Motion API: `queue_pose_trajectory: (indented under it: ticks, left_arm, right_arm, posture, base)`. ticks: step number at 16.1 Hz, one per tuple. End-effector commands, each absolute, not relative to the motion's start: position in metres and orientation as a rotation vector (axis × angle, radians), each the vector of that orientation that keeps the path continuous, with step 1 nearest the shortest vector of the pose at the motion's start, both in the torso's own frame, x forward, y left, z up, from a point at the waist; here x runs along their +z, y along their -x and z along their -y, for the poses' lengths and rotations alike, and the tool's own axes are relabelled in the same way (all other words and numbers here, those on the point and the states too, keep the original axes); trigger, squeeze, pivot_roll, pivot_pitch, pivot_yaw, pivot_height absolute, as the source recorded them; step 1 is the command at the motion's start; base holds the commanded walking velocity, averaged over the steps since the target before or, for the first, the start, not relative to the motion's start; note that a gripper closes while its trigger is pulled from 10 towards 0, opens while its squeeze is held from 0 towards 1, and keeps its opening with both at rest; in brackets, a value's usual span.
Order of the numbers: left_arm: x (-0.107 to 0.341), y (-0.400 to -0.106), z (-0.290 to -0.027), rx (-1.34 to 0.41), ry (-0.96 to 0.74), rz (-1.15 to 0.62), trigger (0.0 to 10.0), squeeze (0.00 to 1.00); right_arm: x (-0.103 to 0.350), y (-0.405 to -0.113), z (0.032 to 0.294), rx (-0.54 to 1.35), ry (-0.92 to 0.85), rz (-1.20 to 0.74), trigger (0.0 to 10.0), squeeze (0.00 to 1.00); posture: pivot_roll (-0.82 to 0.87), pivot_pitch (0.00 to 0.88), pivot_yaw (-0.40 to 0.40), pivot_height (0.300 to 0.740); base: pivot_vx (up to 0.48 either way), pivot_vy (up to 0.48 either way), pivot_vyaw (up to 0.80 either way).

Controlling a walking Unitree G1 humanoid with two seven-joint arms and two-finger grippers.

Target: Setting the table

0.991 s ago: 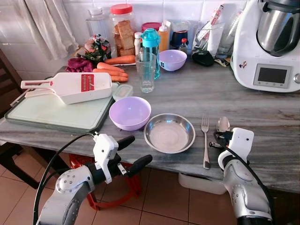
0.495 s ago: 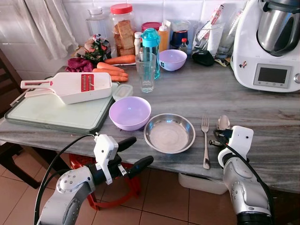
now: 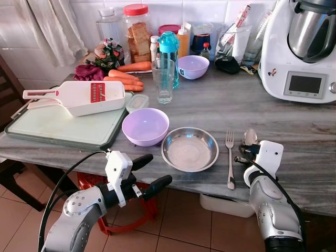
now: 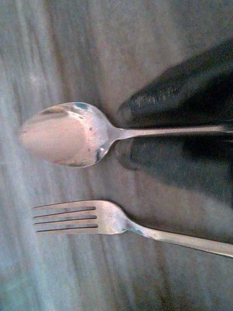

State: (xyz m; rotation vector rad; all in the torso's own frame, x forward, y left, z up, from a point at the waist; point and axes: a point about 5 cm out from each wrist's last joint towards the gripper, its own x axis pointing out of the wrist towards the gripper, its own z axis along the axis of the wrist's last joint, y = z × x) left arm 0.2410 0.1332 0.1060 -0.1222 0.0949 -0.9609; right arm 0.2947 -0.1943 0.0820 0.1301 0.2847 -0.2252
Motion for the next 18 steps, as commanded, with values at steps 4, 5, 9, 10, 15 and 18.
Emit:
queue_pose_trajectory:
  ticks: [4, 5, 9, 10, 15, 18]
  left_arm:
    - [0.104, -0.241, -0.133, -0.978, 0.123, -0.119, 10.0, 0.0]
    - [0.104, -0.241, -0.133, -0.979, 0.123, -0.121, 10.0, 0.0]
    - [0.105, -0.24, -0.137, -0.983, 0.116, -0.124, 10.0, 0.0]
    - [0.105, -0.24, -0.137, -0.983, 0.115, -0.125, 10.0, 0.0]
    - [0.103, -0.24, -0.135, -0.98, 0.119, -0.128, 10.0, 0.0]
    - [0.103, -0.24, -0.135, -0.97, 0.121, -0.127, 10.0, 0.0]
  right_arm:
    - [0.069, -0.29, 0.194, -0.225, -0.156, -0.345, 10.0, 1.0]
    - [0.07, -0.29, 0.195, -0.224, -0.158, -0.342, 10.0, 1.0]
    - [0.08, -0.292, 0.198, -0.226, -0.156, -0.293, 10.0, 1.0]
    - [0.081, -0.292, 0.198, -0.224, -0.156, -0.29, 10.0, 1.0]
    - [0.093, -0.289, 0.194, -0.205, -0.164, -0.253, 10.0, 1.0]
    - [0.108, -0.286, 0.193, -0.181, -0.143, -0.186, 10.0, 1.0]
  posture:
    - [0.0, 0.013, 0.055, 0.74]
    - [0.0, 0.014, 0.056, 0.74]
    - [0.0, 0.015, 0.057, 0.74]
    - [0.0, 0.015, 0.058, 0.74]
    - [0.0, 0.015, 0.055, 0.74]
    - [0.0, 0.016, 0.052, 0.74]
  base:
    - [0.0, 0.0, 0.0]
    - [0.0, 0.0, 0.0]
    - [0.0, 0.0, 0.0]
    - [0.0, 0.0, 0.0]
    - [0.0, 0.0, 0.0]
    - [0.0, 0.0, 0.0]
